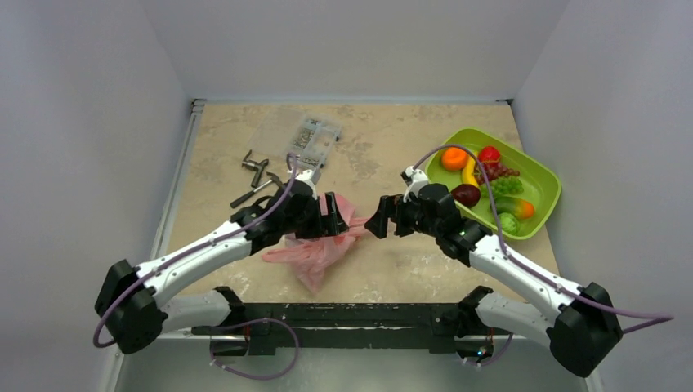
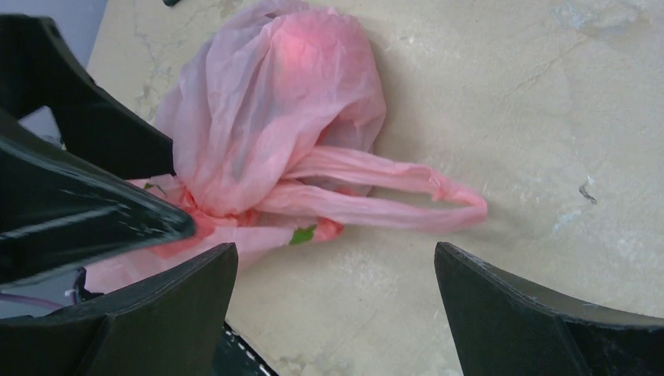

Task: Take the fake fruits out of the plastic bag
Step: Move the plastic bag to the center of the board, then untie the plastic bag at the center of the board.

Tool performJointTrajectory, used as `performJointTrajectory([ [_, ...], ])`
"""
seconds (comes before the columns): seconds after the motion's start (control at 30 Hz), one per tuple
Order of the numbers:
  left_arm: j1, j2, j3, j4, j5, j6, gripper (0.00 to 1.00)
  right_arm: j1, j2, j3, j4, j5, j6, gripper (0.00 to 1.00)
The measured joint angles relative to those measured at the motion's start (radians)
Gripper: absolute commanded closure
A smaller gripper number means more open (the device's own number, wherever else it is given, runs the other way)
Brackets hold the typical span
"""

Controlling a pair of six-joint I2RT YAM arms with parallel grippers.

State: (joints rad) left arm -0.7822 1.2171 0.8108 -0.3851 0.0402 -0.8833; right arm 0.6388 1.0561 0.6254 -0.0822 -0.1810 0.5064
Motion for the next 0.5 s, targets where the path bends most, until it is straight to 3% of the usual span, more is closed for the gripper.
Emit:
performJointTrajectory([
  [0.1, -0.004, -0.118, -0.008, -0.006, 0.002, 0.034, 0.24, 0.000, -0.064, -0.018, -0.037, 0.002, 0.007, 0.04],
  [0.2, -0.006, -0.232, -0.018, -0.021, 0.027, 0.061, 0.28, 0.000, -0.083, -0.021, -0.035, -0.016, 0.011, 0.22],
  [0.27, -0.011, -0.275, -0.030, -0.028, 0.052, 0.065, 0.32, -0.001, -0.072, -0.022, -0.024, -0.058, 0.015, 0.29],
  [0.5, -0.097, -0.286, -0.161, 0.004, 0.110, 0.028, 0.40, 0.096, -0.006, -0.021, 0.090, -0.175, 0.042, 0.28],
])
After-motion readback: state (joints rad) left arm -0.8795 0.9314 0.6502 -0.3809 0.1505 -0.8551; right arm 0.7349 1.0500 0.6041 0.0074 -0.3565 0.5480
